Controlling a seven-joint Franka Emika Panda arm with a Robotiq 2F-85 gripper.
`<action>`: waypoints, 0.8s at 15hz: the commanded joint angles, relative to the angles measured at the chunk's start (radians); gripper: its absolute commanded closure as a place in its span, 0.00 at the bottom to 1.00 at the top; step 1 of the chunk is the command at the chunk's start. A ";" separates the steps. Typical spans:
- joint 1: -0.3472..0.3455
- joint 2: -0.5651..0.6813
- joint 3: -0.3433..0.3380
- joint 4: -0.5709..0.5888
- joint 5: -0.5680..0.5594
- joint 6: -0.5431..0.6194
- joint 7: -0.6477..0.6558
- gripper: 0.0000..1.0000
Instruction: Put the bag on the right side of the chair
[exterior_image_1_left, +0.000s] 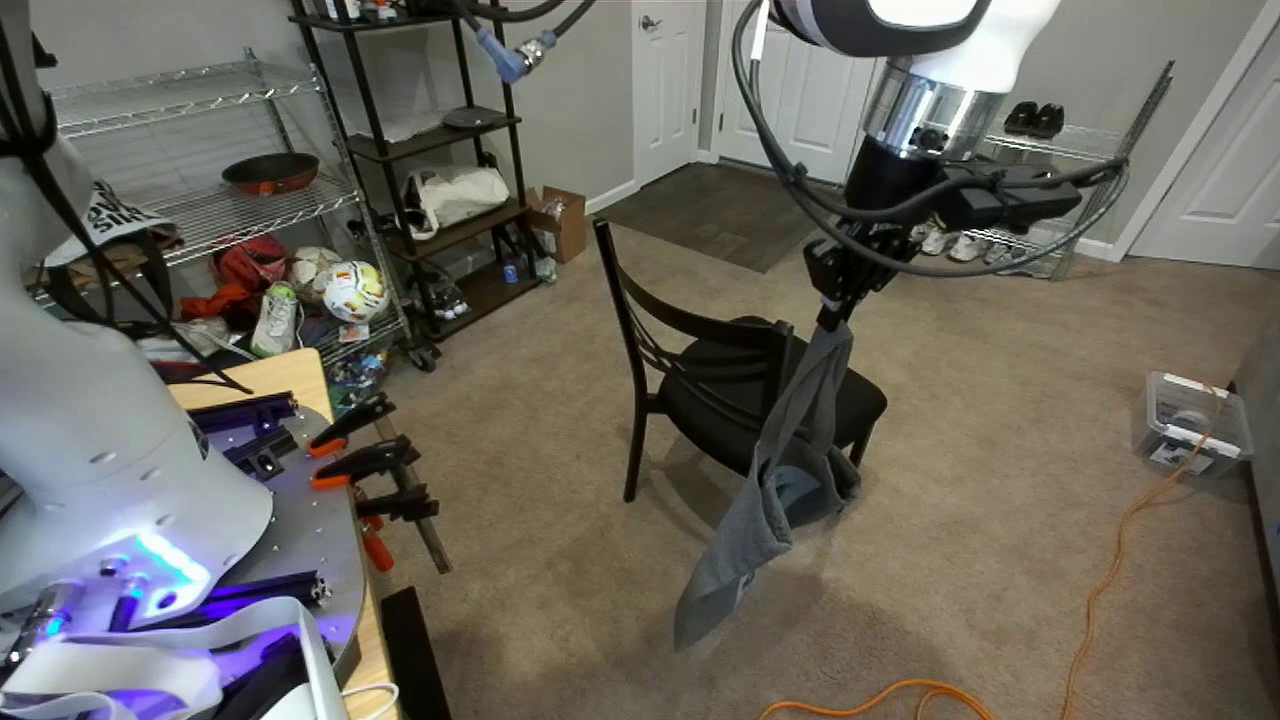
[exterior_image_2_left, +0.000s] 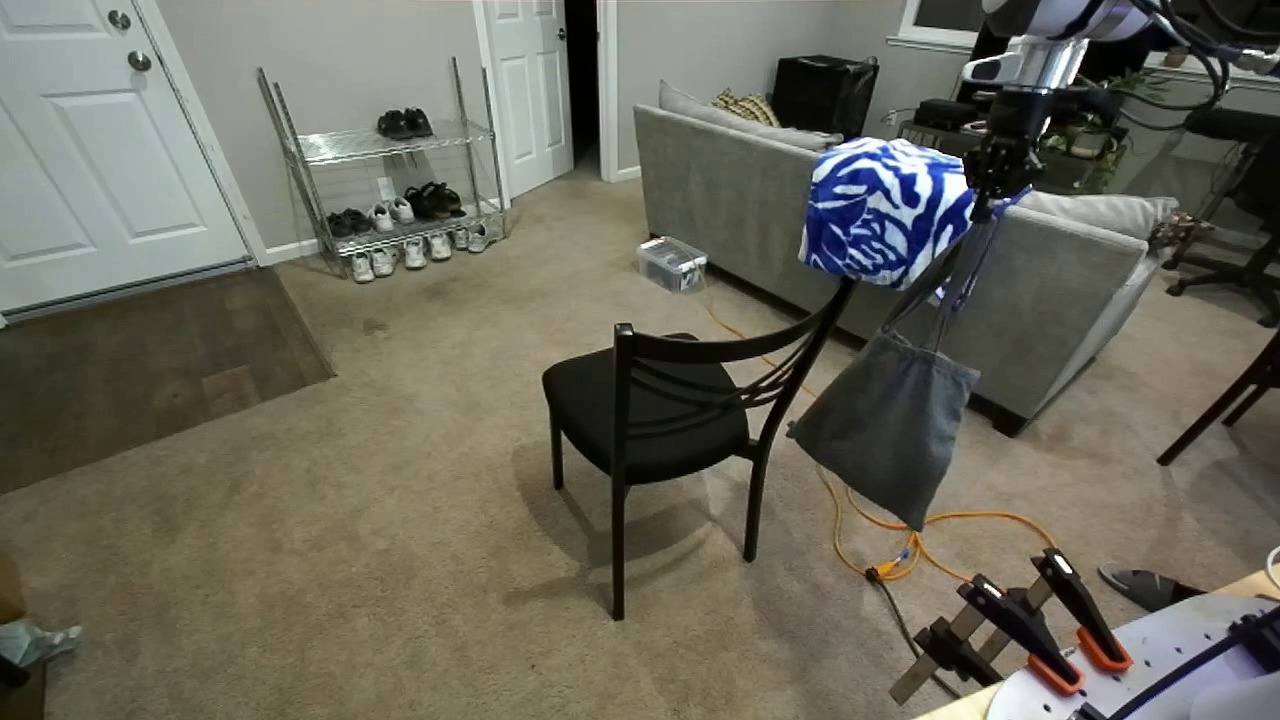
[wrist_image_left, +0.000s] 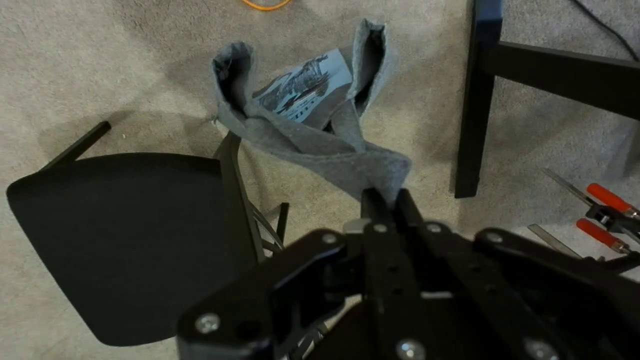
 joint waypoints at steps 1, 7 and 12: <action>-0.004 0.060 0.019 0.110 -0.031 -0.020 0.027 0.98; 0.021 0.167 0.048 0.272 -0.090 -0.067 0.020 0.98; 0.049 0.233 0.071 0.379 -0.134 -0.106 0.018 0.98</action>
